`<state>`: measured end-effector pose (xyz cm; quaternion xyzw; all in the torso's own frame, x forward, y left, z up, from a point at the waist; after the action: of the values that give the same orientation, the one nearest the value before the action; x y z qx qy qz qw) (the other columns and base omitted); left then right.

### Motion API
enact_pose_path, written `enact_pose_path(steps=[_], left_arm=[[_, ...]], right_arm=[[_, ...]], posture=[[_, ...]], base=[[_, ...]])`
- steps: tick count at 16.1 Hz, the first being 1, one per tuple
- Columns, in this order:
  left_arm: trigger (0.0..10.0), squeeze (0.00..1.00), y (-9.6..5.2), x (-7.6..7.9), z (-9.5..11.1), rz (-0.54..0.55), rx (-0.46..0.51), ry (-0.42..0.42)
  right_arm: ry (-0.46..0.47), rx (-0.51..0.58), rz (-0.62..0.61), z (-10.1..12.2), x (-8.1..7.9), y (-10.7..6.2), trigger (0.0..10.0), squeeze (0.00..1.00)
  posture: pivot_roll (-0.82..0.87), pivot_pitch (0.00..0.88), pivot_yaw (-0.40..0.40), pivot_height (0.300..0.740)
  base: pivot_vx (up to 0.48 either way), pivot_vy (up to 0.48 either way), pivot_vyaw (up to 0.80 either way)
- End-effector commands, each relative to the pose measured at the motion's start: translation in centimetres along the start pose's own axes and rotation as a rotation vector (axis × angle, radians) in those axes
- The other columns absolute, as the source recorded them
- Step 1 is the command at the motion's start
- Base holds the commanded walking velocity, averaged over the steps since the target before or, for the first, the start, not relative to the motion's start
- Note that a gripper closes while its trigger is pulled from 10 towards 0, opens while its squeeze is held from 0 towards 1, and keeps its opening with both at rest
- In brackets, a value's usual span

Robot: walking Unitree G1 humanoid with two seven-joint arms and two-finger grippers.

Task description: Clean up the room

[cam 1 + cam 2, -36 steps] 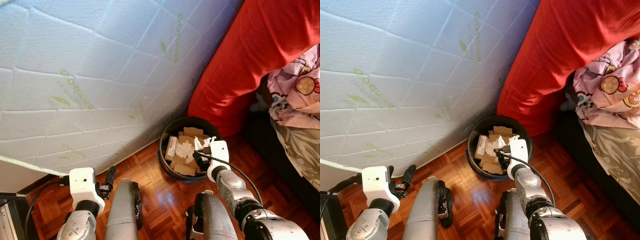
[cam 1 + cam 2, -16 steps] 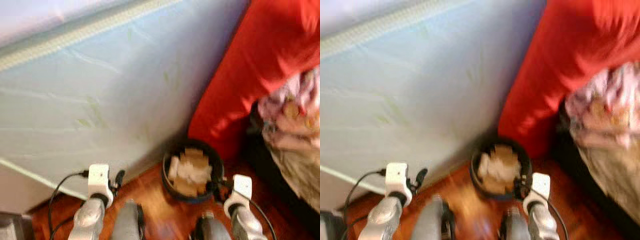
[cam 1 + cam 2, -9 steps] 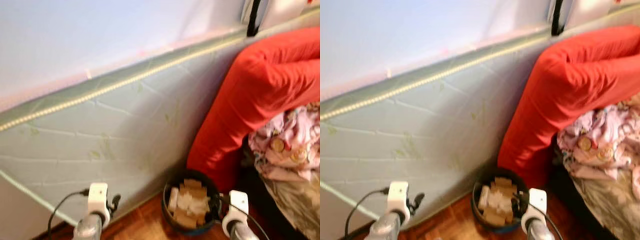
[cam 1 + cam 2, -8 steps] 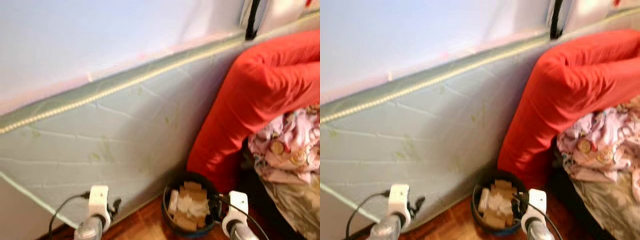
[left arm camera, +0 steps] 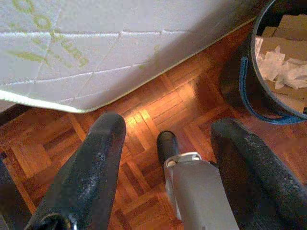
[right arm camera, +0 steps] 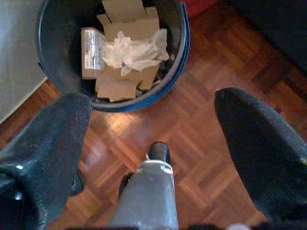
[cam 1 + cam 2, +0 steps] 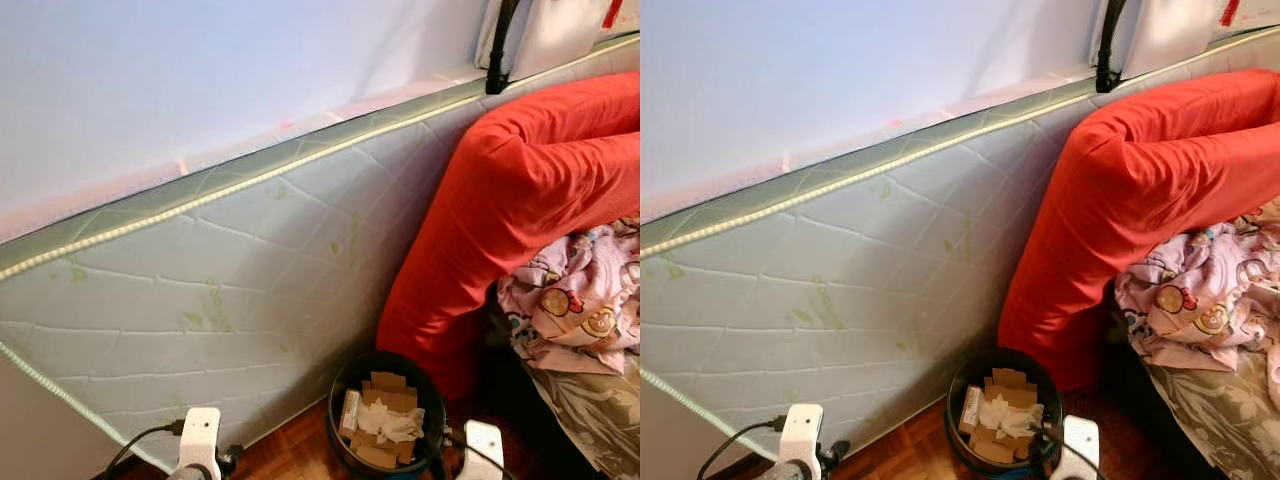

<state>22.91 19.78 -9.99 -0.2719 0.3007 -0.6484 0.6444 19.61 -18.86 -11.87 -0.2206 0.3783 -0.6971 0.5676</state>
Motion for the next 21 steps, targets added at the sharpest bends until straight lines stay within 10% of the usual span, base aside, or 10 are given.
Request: enact_pose_path(steps=[1, 21], left_arm=[[10.0, 0.0, -0.2, -0.4, -0.7, 0.015, -0.024, -0.012], [10.0, 0.0, -1.5, -2.0, -5.0, 0.054, -0.143, -0.045]], right_arm=[[-0.017, -0.023, 0.001, -0.7, 0.1, -0.1, 10.0, 0.0], [-0.081, -0.031, -0.029, 0.0, 1.4, -0.1, 10.0, 0.0]], posture=[[0.02, 0.0, 0.024, 0.74], [-0.02, 0.0, 0.024, 0.74]], base=[[0.0, 0.0, 0.0], [0.0, 0.0, 0.0]])
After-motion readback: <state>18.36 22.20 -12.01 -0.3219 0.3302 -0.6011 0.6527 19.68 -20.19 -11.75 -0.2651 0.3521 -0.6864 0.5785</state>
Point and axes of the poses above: a point about 5 cm out from each wrist's last joint towards the gripper, its own y axis pointing out of the wrist towards the gripper, its own z axis along the axis of the wrist's last joint, x = y × z, the point moved 4 cm from there along y, pointing out of the wrist towards the gripper, and after that the axes turned 3 degrees about y, right-handed, at the moved point
